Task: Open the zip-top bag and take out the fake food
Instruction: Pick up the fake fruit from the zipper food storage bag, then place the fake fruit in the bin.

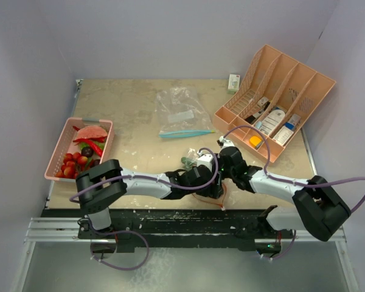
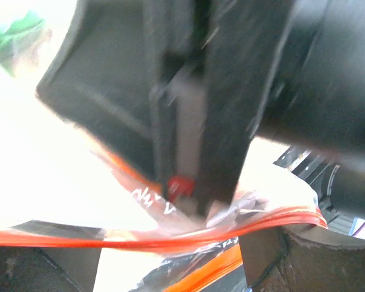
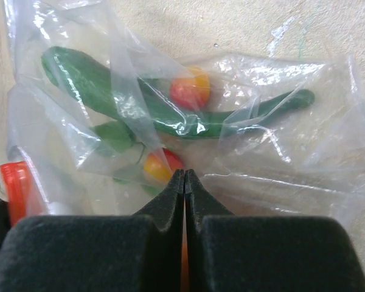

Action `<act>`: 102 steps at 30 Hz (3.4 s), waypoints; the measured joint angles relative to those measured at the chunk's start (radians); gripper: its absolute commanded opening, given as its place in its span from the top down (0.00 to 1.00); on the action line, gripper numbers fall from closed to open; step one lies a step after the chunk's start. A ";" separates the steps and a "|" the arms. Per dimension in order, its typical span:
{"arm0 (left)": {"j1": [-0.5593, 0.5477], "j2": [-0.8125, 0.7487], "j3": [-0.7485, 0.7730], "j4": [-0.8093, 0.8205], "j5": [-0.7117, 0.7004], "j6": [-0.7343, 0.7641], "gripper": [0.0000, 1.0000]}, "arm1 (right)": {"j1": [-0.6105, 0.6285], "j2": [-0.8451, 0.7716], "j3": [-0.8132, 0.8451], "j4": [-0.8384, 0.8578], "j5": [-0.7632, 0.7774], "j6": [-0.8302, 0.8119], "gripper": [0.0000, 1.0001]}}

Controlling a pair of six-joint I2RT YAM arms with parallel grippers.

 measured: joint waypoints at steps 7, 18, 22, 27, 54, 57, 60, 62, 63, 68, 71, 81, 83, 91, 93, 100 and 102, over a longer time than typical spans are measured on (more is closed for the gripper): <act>0.003 -0.175 -0.085 -0.158 0.053 0.025 0.33 | -0.044 0.050 0.013 0.008 -0.031 -0.017 1.00; 0.006 -0.410 -0.026 -0.562 0.177 0.119 0.34 | -0.057 0.177 0.070 0.064 -0.080 -0.037 1.00; 0.006 -0.464 -0.010 -0.674 0.182 0.122 0.35 | -0.059 0.188 0.072 0.082 -0.080 -0.043 1.00; 0.014 -0.595 0.006 -0.764 0.145 0.117 0.39 | -0.064 0.201 0.072 0.113 -0.084 -0.043 1.00; 0.833 -0.736 0.202 -1.015 -0.518 0.291 0.36 | -0.065 0.191 0.068 0.106 -0.082 -0.069 1.00; 1.059 -0.681 0.187 -0.930 -0.385 0.344 0.35 | -0.065 0.188 0.065 0.105 -0.080 -0.072 1.00; 1.223 -0.610 0.166 -0.859 -0.247 0.372 0.34 | -0.066 0.174 0.053 0.105 -0.079 -0.076 1.00; 1.297 -0.565 0.156 -0.827 -0.176 0.377 0.33 | -0.066 0.166 0.046 0.105 -0.079 -0.077 1.00; 1.328 -0.546 0.155 -0.815 -0.143 0.381 0.33 | -0.066 0.164 0.044 0.104 -0.079 -0.077 1.00; 1.514 -0.509 0.105 -0.734 0.014 0.380 0.31 | -0.070 0.163 0.044 0.104 -0.079 -0.081 1.00; 1.619 -0.510 0.074 -0.718 0.026 0.371 0.30 | -0.071 0.164 0.044 0.105 -0.080 -0.086 1.00; 1.746 -0.504 0.026 -0.669 0.099 0.285 0.28 | -0.071 0.194 0.059 0.130 -0.085 -0.096 1.00; 1.774 -0.474 0.026 -0.661 0.126 0.275 0.28 | -0.072 0.194 0.059 0.132 -0.087 -0.096 1.00; 1.812 -0.446 0.029 -0.639 0.170 0.246 0.03 | -0.077 0.194 0.059 0.129 -0.098 -0.102 1.00; 1.815 -0.435 0.039 -0.640 0.171 0.239 0.00 | -0.077 0.194 0.059 0.129 -0.098 -0.103 1.00; 1.814 -0.430 0.050 -0.620 0.189 0.238 0.01 | -0.078 0.193 0.059 0.127 -0.098 -0.103 1.00; 1.796 -0.454 0.050 -0.620 0.180 0.246 0.01 | -0.078 0.193 0.059 0.127 -0.098 -0.103 1.00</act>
